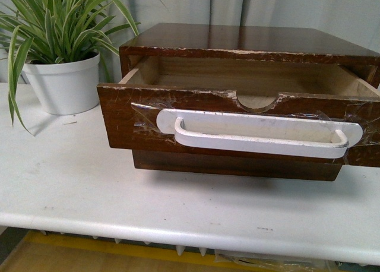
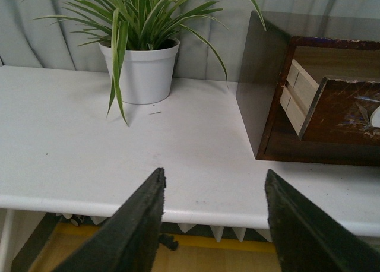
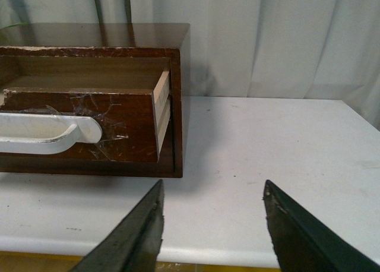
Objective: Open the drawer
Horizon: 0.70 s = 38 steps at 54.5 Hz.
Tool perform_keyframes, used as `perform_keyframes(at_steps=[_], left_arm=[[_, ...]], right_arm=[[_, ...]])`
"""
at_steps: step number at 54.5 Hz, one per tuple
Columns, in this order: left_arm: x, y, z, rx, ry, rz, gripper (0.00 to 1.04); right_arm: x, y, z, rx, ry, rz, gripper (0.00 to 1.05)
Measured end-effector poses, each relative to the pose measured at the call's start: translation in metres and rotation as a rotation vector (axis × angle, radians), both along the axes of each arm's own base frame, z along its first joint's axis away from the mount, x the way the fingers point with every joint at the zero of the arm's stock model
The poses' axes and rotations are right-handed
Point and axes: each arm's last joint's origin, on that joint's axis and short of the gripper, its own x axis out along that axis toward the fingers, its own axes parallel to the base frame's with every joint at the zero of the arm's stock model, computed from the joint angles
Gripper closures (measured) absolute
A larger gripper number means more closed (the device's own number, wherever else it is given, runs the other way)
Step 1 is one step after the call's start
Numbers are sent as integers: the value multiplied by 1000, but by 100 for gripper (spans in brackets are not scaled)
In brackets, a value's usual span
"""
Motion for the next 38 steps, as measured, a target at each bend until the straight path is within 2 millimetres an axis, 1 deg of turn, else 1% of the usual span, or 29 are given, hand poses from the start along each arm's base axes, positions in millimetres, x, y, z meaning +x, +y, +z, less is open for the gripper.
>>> perform_keyframes(at_steps=[1, 3, 8, 9, 11, 13, 15, 17, 38], left_arm=[[0, 0, 0, 0, 0, 0, 41], [0, 0, 0, 0, 0, 0, 32], [0, 0, 0, 0, 0, 0, 14], [0, 0, 0, 0, 0, 0, 12], [0, 0, 0, 0, 0, 0, 6], [0, 0, 0, 2, 0, 0, 5], [0, 0, 0, 2, 0, 0, 7], [0, 0, 0, 2, 0, 0, 7], [0, 0, 0, 2, 0, 0, 6]], right_arm=[[0, 0, 0, 0, 0, 0, 47], [0, 0, 0, 0, 0, 0, 37], [0, 0, 0, 0, 0, 0, 19], [0, 0, 0, 0, 0, 0, 17], [0, 0, 0, 0, 0, 0, 10], [0, 0, 0, 1, 0, 0, 7], [0, 0, 0, 1, 0, 0, 8], [0, 0, 0, 1, 0, 0, 9], [0, 0, 0, 1, 0, 0, 9]])
